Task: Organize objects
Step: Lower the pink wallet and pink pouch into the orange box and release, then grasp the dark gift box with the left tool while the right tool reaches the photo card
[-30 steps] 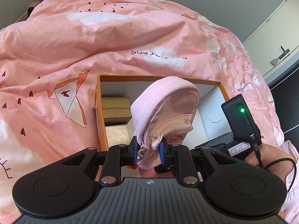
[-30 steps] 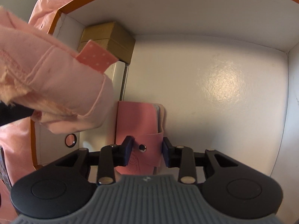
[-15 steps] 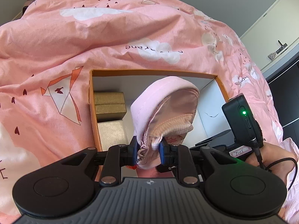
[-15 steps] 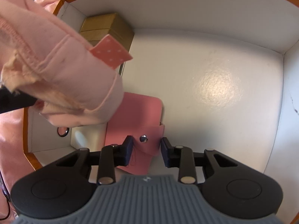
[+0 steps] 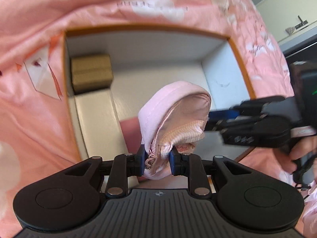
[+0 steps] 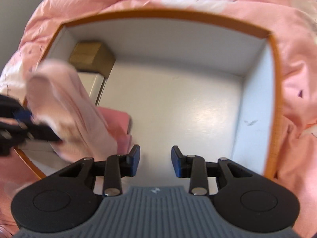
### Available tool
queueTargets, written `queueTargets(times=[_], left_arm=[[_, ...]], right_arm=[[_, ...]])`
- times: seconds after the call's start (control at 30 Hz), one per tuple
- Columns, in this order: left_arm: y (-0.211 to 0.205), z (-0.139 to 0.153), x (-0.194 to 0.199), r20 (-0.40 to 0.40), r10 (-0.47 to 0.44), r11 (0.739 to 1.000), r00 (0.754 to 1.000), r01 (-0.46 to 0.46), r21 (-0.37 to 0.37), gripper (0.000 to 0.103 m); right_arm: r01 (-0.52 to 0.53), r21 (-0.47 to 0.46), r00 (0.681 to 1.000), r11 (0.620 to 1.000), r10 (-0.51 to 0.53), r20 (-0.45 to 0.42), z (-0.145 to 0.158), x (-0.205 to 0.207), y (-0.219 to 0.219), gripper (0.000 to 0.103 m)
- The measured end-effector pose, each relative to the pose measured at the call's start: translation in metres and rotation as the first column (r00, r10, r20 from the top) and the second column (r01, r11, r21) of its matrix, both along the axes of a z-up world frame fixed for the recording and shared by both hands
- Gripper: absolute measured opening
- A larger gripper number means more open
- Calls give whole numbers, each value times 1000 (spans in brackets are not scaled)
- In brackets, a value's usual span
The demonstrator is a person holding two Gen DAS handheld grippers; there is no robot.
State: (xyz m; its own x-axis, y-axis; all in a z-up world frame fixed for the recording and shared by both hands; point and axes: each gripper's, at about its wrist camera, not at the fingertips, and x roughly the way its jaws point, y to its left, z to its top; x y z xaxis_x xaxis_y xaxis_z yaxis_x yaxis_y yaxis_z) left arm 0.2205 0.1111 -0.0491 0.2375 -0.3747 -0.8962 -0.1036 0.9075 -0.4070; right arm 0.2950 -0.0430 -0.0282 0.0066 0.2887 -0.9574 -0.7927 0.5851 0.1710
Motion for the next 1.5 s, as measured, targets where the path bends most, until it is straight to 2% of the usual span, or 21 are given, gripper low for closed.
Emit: queueTargets(times=[0.17,0.23,0.33,0.47,0.7,0.77,0.8,0.83,0.93,1.03,1.2,1.33,1.5], left_arm=[[-1,-18,5,-84,9,1000,996,-10,-13,29],[-1,-23,8,-110,2,1000,994,-5,-29,29],[-4,-26,9,-121,2,1000,993,-3,-7,29],[-6,-26,9,-112,1,1000,994,1,12,37],[-14,-12,2,-43,-32,990,999,38,133,39],[-15,-8,0,-24,-38,986,999,41,161,38],[-15,-6,0,-20,-42,985,999,44,168,35],[-15,-6,-1,-17,-44,984,999,46,173,34],[-15,-3,-1,0,-43,980,999,42,193,32],[-13,0,-3,21,-25,982,999,21,189,32],[-12,3,-11,84,15,986,996,-28,166,32],[-14,16,-23,139,32,985,990,-55,166,32],[-19,40,-46,207,42,983,977,-77,166,32]], right_arm=[[22,83,999,996,-19,-42,20,12,-6,38],[26,111,997,994,-17,-76,14,19,-4,41],[22,143,994,989,-6,-112,16,11,6,42],[11,155,992,988,9,-122,2,0,22,47],[41,155,979,987,-9,-201,-24,2,26,46],[54,164,971,985,-13,-239,-29,3,26,34],[50,161,971,986,-10,-237,-31,2,27,31],[40,157,974,987,-3,-226,-31,0,28,23],[12,166,971,986,28,-237,-29,-5,29,21],[-26,156,978,987,57,-201,-27,-11,33,21],[-25,134,980,991,50,-191,-33,-12,36,21],[-9,142,983,990,34,-178,-28,-11,32,32],[-4,184,993,983,26,-119,-9,-20,20,34]])
